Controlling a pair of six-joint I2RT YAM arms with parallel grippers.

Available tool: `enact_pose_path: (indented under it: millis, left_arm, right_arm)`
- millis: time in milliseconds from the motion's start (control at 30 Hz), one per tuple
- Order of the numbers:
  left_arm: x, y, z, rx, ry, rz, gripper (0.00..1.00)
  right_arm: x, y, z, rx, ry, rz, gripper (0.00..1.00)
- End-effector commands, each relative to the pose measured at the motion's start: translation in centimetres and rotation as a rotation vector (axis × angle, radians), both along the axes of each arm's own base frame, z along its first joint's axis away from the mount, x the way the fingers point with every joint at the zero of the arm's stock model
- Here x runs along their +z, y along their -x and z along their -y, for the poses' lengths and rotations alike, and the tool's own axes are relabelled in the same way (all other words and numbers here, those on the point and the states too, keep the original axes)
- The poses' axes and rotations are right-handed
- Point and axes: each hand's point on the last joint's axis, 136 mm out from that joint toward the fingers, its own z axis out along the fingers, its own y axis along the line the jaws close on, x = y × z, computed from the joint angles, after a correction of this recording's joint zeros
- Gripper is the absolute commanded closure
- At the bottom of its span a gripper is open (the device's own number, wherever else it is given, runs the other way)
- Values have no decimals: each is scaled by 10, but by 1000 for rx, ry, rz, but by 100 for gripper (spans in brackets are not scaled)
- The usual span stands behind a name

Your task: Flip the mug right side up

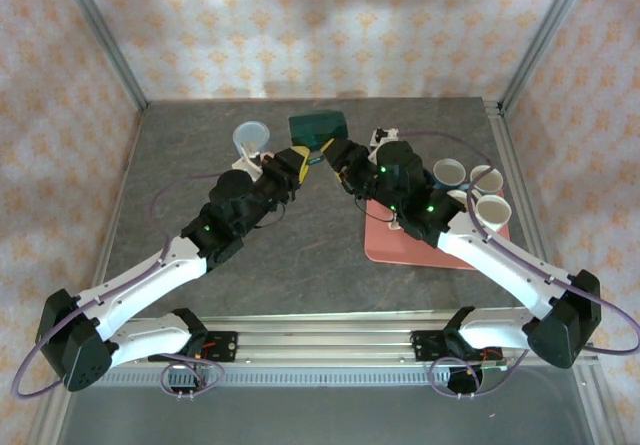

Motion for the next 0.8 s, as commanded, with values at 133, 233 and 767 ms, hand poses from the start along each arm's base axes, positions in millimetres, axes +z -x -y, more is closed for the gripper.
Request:
enact_pose_path:
  millis: [133,233,767]
  left_arm:
    - [54,8,-14,-3,-112,206,100]
    - [53,10,-18,-12,-185,213,100]
    - [33,38,8,-380,-868,460,100]
  right_arm:
    - [-13,18,35,-31,196,-1,43]
    - [-17,28,56,-33,303,5,41]
    - [-26,73,178,-128,649,-70,37]
